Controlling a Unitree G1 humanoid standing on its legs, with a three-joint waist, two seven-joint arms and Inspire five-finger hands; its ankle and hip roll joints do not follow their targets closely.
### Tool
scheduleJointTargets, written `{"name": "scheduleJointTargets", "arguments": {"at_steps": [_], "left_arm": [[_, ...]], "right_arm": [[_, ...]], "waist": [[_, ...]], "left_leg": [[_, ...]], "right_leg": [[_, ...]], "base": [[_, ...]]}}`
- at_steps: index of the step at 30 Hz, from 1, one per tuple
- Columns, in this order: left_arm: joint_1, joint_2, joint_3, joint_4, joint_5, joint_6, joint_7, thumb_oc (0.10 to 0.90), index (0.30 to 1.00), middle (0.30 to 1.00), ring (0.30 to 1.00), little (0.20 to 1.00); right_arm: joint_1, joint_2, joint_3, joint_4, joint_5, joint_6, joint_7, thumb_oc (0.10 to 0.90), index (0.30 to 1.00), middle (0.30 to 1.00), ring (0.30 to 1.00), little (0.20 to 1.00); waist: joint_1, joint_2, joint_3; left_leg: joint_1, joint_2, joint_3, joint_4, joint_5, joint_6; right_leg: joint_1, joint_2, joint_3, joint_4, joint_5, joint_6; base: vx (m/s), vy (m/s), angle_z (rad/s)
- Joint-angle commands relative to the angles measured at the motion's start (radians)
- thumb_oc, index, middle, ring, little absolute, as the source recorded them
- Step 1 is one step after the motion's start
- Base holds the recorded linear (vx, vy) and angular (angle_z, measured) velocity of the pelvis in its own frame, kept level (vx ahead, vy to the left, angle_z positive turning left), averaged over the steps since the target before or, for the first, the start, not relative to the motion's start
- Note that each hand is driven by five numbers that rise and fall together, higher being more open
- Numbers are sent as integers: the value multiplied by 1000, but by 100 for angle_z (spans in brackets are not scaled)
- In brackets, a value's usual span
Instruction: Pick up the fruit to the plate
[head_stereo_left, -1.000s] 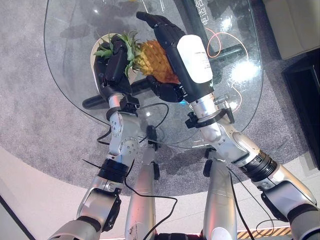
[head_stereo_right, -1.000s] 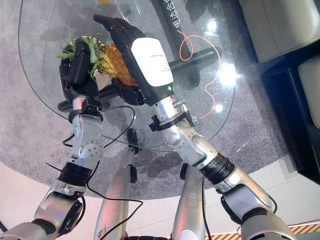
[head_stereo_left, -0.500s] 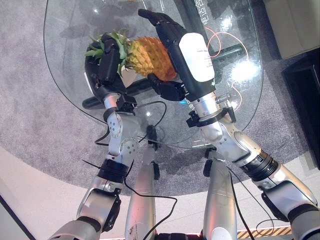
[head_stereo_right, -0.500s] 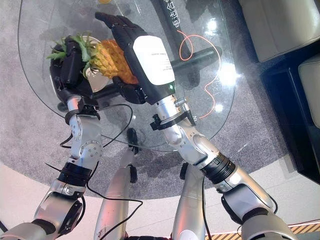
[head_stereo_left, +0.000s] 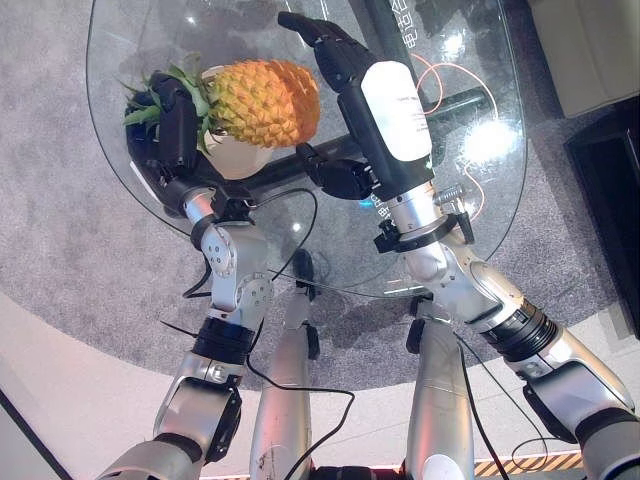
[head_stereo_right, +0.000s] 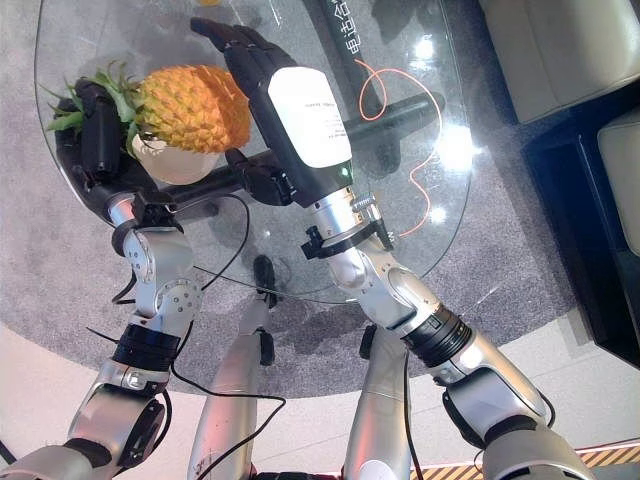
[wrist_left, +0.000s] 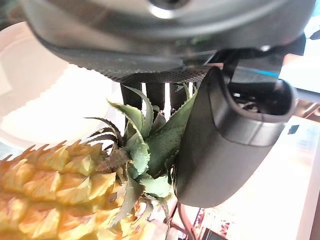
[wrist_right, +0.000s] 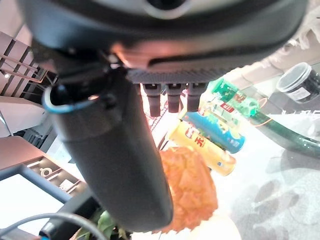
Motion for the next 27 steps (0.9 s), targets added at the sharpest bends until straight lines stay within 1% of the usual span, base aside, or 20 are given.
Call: {"name": "scheduleJointTargets", "arguments": {"at_steps": [1, 2, 4, 6, 7, 8, 10, 12, 13, 16, 19, 20, 22, 23, 27], "left_arm": [[-140, 32, 42, -139, 173, -145, 28, 100, 300, 300, 300, 200], [-147, 35, 47, -134, 187, -148, 41, 100, 300, 300, 300, 200], [-147, 36, 52, -128, 224, -147, 74, 100, 300, 300, 300, 200], [-155, 39, 58, -117, 254, -153, 95, 100, 300, 300, 300, 200], [-153, 41, 60, -111, 272, -157, 111, 100, 300, 300, 300, 200], [-158, 45, 64, -104, 288, -159, 120, 100, 300, 300, 300, 200], [-159, 56, 69, -88, 323, -164, 144, 100, 300, 300, 300, 200], [-167, 64, 77, -74, 350, -167, 162, 100, 300, 300, 300, 200], [-165, 68, 79, -65, 360, -169, 169, 100, 300, 300, 300, 200], [-167, 76, 86, -53, 389, -175, 189, 100, 300, 300, 300, 200], [-160, 84, 96, -35, 420, -180, 212, 100, 300, 300, 300, 200], [-162, 89, 99, -30, 425, -179, 213, 100, 300, 300, 300, 200], [-160, 96, 102, -19, 443, -174, 220, 100, 300, 300, 300, 200], [-165, 108, 107, -9, 455, -171, 232, 100, 300, 300, 300, 200], [-164, 138, 121, 34, 475, -176, 241, 100, 300, 300, 300, 200]], "right_arm": [[-118, 29, -51, -137, -22, -85, -61, 800, 900, 900, 900, 900], [-122, 26, -55, -130, -12, -78, -71, 800, 900, 900, 900, 900], [-112, 29, -63, -116, -4, -62, -96, 800, 900, 900, 900, 900], [-111, 25, -73, -96, 6, -57, -124, 800, 900, 900, 900, 900], [-98, 24, -80, -86, 17, -51, -147, 800, 900, 900, 900, 900], [-97, 21, -87, -76, 28, -51, -164, 800, 900, 900, 900, 900], [-73, 20, -110, -51, 48, -51, -204, 800, 900, 900, 900, 900], [-60, 18, -134, -29, 62, -50, -241, 800, 900, 900, 900, 900], [-46, 19, -144, -18, 61, -47, -255, 800, 900, 900, 900, 900], [-25, 17, -173, 9, 71, -48, -301, 800, 900, 900, 900, 900], [17, 18, -211, 48, 77, -48, -359, 800, 900, 900, 900, 900], [19, 16, -219, 59, 76, -50, -371, 800, 900, 900, 900, 900], [31, 11, -229, 81, 74, -44, -390, 800, 900, 900, 900, 900], [38, -1, -245, 101, 88, -46, -411, 800, 900, 900, 900, 900], [76, -23, -285, 168, 144, -44, -469, 800, 900, 900, 900, 900]], "waist": [[22, -29, -23], [21, -28, -23], [19, -29, -23], [18, -28, -23], [15, -28, -23], [14, -28, -23], [9, -28, -23], [5, -28, -23], [3, -28, -23], [-2, -27, -23], [-9, -26, -23], [-11, -25, -23], [-13, -24, -23], [-17, -22, -23], [-25, -22, -23]], "left_leg": [[17, -56, 12, 55, -105, 5], [8, -55, 11, 52, -96, 6], [19, -55, 12, 52, -105, 4], [9, -54, 14, 48, -96, 5], [19, -53, 15, 49, -105, 3], [10, -52, 15, 47, -96, 4], [19, -51, 18, 48, -106, 2], [11, -49, 19, 45, -98, 3], [20, -49, 20, 46, -105, 2], [14, -47, 22, 43, -99, 3], [25, -46, 26, 40, -108, 3], [18, -46, 26, 40, -100, 5], [26, -46, 28, 41, -108, 4], [20, -44, 30, 38, -101, 5], [33, -41, 34, 39, -111, 4]], "right_leg": [[75, 32, -79, -172, 84, -7], [66, 34, -78, -175, 94, -8], [74, 34, -75, -172, 83, -7], [65, 34, -75, -177, 93, -9], [72, 33, -73, -173, 83, -7], [63, 35, -72, -176, 93, -9], [68, 34, -69, -170, 81, -7], [60, 36, -67, -173, 89, -9], [66, 36, -65, -169, 81, -7], [58, 38, -62, -171, 88, -10], [63, 38, -57, -170, 80, -8], [56, 39, -57, -172, 88, -10], [62, 39, -55, -168, 79, -8], [54, 39, -52, -172, 88, -10], [61, 40, -47, -166, 78, -9]], "base": [[0, 0, 0], [0, 0, 0], [0, 0, 0], [0, 0, 0], [0, 0, 0], [0, 0, 0], [0, 0, 0], [0, 0, 0], [0, 0, 0], [0, 0, 0], [0, 0, 0], [2, 31, -1], [1, 22, -2], [19, 39, -4], [5, 35, -4]]}}
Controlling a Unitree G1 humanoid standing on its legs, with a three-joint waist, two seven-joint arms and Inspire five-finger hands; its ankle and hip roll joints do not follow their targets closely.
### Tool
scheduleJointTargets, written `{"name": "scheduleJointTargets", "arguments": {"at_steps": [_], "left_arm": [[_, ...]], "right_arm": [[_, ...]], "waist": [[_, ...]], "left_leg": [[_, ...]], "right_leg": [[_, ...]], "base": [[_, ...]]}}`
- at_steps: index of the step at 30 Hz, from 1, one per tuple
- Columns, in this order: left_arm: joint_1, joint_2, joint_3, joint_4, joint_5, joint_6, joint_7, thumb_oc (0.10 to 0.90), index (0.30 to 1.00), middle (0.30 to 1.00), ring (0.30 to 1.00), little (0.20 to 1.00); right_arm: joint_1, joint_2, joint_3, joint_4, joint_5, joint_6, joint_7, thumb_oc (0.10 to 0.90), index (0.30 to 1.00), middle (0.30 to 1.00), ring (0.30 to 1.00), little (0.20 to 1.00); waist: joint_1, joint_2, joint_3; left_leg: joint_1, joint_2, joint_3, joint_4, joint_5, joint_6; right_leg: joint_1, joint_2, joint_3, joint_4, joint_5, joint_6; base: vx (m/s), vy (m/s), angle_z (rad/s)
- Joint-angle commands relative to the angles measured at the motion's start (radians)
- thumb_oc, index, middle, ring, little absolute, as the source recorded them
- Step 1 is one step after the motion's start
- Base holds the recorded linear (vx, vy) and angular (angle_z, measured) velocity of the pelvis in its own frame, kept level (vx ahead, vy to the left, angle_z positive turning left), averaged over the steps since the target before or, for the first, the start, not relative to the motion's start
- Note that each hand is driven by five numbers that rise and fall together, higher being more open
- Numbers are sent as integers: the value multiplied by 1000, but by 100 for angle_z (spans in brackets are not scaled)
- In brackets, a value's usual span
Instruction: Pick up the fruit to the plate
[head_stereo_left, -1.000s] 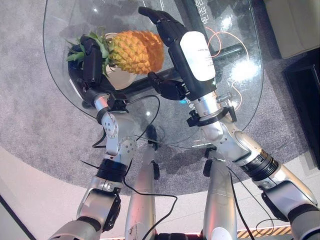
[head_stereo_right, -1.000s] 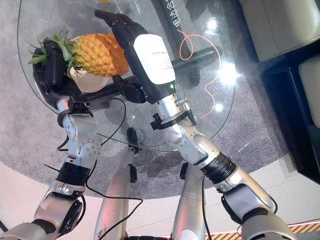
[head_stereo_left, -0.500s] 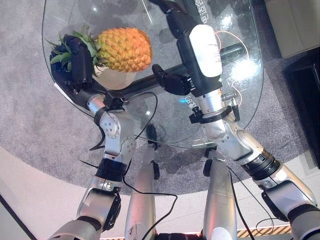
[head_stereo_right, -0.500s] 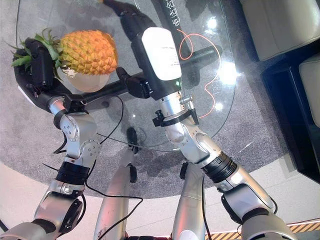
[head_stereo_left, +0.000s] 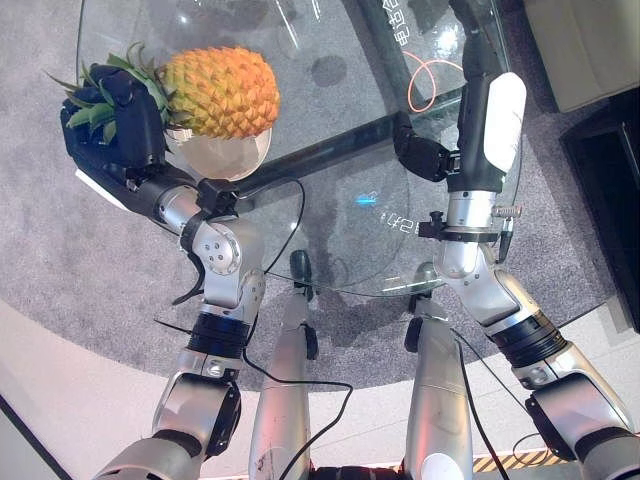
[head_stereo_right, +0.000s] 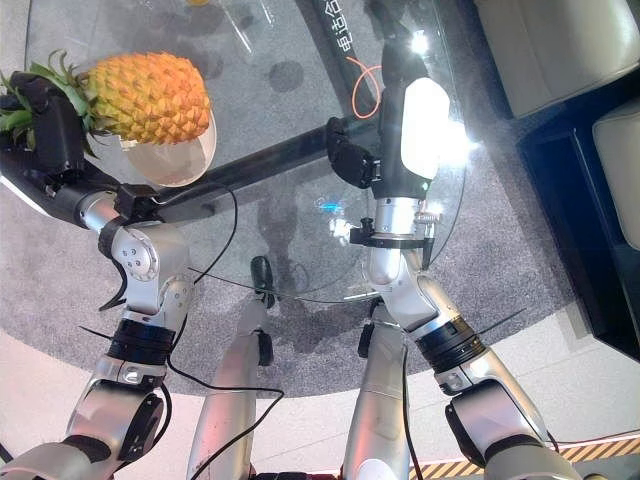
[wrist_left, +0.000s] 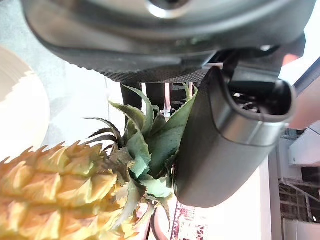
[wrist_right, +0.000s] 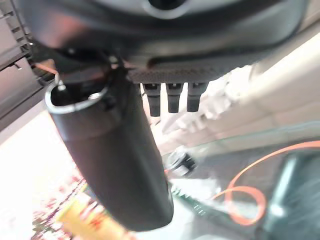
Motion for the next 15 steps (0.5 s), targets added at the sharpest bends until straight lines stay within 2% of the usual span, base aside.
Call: {"name": "scheduleJointTargets", "arguments": {"at_steps": [1, 12, 15], "left_arm": [[-149, 120, 59, -14, 149, -137, 11, 100, 300, 300, 300, 200], [-204, 218, 68, 141, 264, -107, 120, 100, 300, 300, 300, 200], [-245, 265, 57, 202, 286, -79, 159, 100, 300, 300, 300, 200]], "right_arm": [[-61, -32, -80, -14, 56, -68, -143, 800, 900, 900, 900, 900], [-22, -70, -185, 230, 318, -100, -273, 800, 900, 900, 900, 900], [-19, -75, -207, 348, 421, -136, -294, 800, 900, 900, 900, 900]], "waist": [[10, -17, -23], [-5, -11, -23], [-9, -9, -23]], "left_leg": [[24, -40, 21, 43, -102, 2], [35, -26, 33, 44, -116, -4], [26, -20, 38, 46, -111, -5]], "right_leg": [[56, 40, -58, -149, 75, -13], [53, 49, -47, -134, 56, -17], [44, 51, -45, -133, 61, -21]], "base": [[0, 0, 0], [1, 15, -3], [-9, 10, -9]]}}
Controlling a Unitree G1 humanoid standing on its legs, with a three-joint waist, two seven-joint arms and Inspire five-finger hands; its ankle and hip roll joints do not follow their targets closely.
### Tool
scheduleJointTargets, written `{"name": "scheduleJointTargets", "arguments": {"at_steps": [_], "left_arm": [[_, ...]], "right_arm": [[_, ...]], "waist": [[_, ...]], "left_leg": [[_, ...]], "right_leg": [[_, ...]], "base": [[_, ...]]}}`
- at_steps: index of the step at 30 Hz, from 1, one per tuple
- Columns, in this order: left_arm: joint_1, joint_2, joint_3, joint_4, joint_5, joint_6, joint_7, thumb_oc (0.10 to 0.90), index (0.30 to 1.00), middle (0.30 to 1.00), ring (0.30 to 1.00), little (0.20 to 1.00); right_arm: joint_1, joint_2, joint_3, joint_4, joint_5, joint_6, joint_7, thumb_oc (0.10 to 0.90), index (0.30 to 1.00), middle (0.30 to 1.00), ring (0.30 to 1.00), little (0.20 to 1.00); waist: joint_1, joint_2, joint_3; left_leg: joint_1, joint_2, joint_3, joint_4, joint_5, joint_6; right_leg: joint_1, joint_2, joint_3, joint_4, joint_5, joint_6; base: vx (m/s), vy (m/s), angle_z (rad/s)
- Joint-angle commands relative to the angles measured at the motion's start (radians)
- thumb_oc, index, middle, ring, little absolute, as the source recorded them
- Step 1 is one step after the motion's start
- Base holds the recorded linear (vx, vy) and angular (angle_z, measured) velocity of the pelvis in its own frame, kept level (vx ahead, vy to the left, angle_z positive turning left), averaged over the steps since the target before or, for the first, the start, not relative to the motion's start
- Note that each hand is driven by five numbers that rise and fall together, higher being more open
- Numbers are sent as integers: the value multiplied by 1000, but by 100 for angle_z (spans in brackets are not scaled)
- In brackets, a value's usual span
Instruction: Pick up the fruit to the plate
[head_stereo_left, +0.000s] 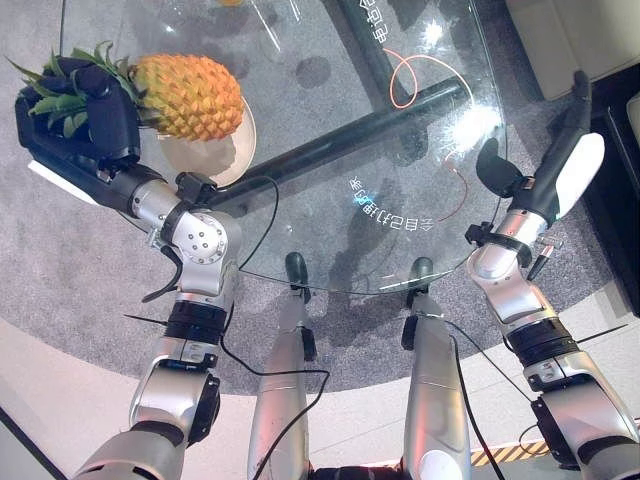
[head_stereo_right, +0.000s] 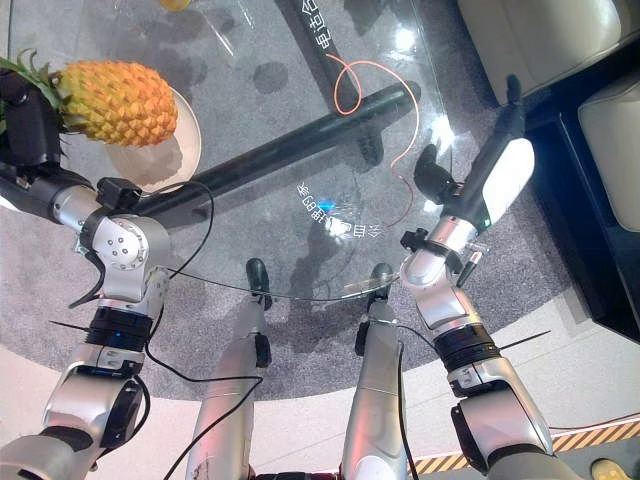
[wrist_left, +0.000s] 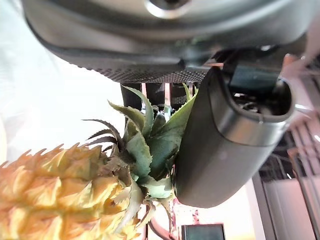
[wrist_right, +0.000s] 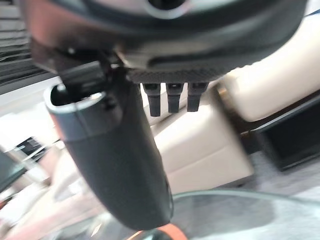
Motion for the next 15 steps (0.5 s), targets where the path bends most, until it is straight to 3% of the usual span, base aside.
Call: {"name": "scheduleJointTargets", "arguments": {"at_steps": [1, 5, 10, 15], "left_arm": [[-171, 149, 38, 21, 135, -71, 70, 100, 300, 300, 300, 200], [-229, 211, 6, 105, 142, -38, 110, 100, 300, 300, 300, 200], [-303, 267, -40, 219, 119, -8, 122, 100, 300, 300, 300, 200], [-359, 294, -87, 318, 114, 32, 127, 100, 300, 300, 300, 200]], "right_arm": [[-27, -70, -66, 71, 99, -105, -108, 800, 900, 900, 900, 900], [-24, -78, -75, 219, 219, -143, -95, 800, 900, 900, 900, 900], [-32, -74, -117, 490, 377, -198, 4, 800, 900, 900, 900, 900], [-53, -77, -133, 677, 457, -163, 130, 800, 900, 900, 900, 900]], "waist": [[7, -10, -23], [2, -9, -23], [3, -9, -23], [6, -9, -23]], "left_leg": [[33, -23, 11, 56, -119, -9], [26, -17, 15, 63, -122, -13], [12, -10, 15, 76, -120, -11], [2, -6, 12, 94, -124, -10]], "right_leg": [[56, 43, -71, -94, 25, -27], [51, 44, -70, -93, 23, -32], [42, 48, -73, -88, 26, -40], [38, 50, -76, -75, 21, -43]], "base": [[0, 0, 0], [0, 0, 0], [-3, -6, 0], [-2, -13, 0]]}}
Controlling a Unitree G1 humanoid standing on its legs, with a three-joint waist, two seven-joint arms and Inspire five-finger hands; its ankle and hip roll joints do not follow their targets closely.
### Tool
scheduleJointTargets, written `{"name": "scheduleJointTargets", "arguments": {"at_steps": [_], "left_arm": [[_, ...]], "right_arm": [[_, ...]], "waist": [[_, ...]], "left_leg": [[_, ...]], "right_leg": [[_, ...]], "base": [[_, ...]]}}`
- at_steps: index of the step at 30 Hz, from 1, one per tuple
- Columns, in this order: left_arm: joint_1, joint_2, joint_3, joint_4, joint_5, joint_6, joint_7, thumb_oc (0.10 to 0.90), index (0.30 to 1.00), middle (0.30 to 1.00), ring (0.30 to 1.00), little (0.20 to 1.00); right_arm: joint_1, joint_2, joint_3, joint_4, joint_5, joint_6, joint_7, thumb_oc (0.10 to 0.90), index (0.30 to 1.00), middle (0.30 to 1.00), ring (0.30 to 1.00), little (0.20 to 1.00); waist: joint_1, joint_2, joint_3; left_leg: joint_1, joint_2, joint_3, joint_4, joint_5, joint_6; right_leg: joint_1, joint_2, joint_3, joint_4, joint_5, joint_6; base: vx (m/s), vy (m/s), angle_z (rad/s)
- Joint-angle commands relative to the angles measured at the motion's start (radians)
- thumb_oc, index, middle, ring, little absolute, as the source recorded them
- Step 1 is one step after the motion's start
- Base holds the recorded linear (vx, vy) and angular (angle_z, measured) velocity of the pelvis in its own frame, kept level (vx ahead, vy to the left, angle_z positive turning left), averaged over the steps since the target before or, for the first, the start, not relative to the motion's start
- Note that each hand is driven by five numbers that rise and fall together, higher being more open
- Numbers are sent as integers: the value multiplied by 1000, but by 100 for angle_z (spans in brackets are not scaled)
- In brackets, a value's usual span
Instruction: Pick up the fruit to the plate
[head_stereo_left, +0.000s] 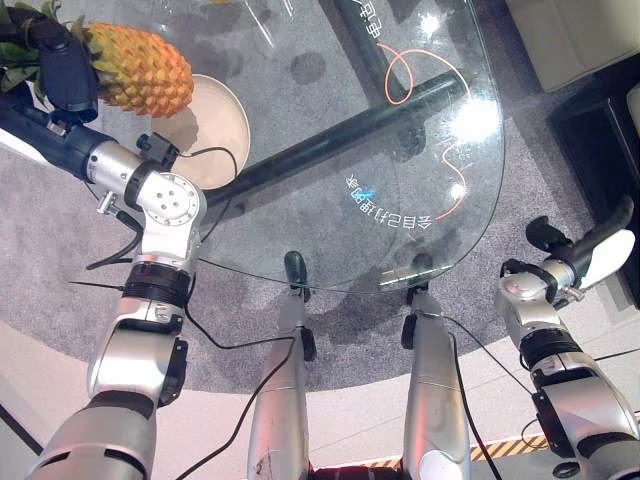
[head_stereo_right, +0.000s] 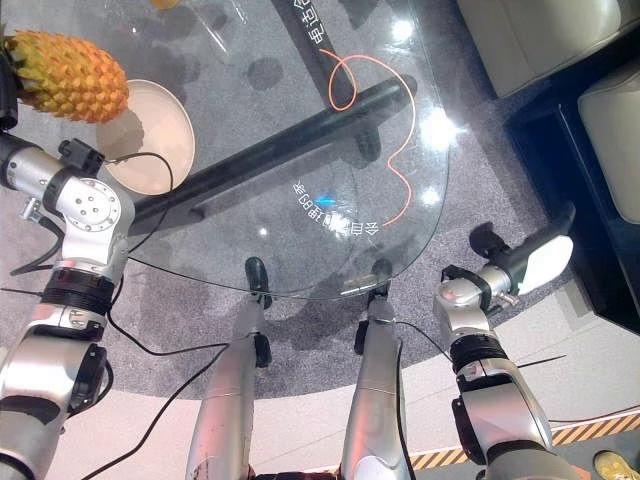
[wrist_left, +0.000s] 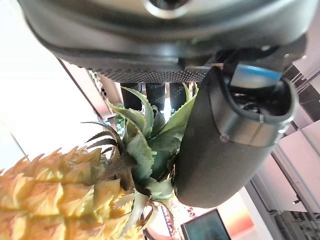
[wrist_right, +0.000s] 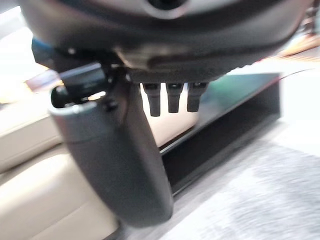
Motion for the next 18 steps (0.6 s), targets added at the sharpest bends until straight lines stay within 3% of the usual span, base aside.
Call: {"name": "scheduleJointTargets", "arguments": {"at_steps": [1, 4, 9, 18], "left_arm": [[-161, 132, -16, 28, 74, -33, 53, 100, 300, 300, 300, 200], [-162, 136, -31, 64, 90, -2, 37, 100, 300, 300, 300, 200], [-173, 144, -50, 102, 97, 33, 8, 100, 300, 300, 300, 200], [-176, 147, -62, 181, 90, 56, -45, 100, 300, 300, 300, 200]], "right_arm": [[-25, -75, -12, 70, 68, 2, 80, 800, 900, 900, 900, 900], [-15, -67, -5, 123, 135, 92, 228, 800, 900, 900, 900, 900], [-5, -62, 10, 166, 165, 138, 333, 800, 900, 900, 900, 900], [-8, -53, 27, 177, 136, 157, 371, 800, 900, 900, 900, 900]], "waist": [[10, -9, -23], [13, -13, -23], [14, -20, -23], [8, -29, -23]], "left_leg": [[3, -10, 10, 107, -129, -11], [6, -9, 5, 121, -140, -13], [3, -6, 0, 130, -142, -12], [-7, -5, -1, 141, -143, -13]], "right_leg": [[43, 46, -75, -72, 21, -44], [47, 46, -76, -60, 10, -45], [46, 47, -79, -53, 8, -46], [33, 57, -72, -42, 6, -48]], "base": [[0, 0, 0], [14, -22, 0], [0, 0, 0], [0, 0, 0]]}}
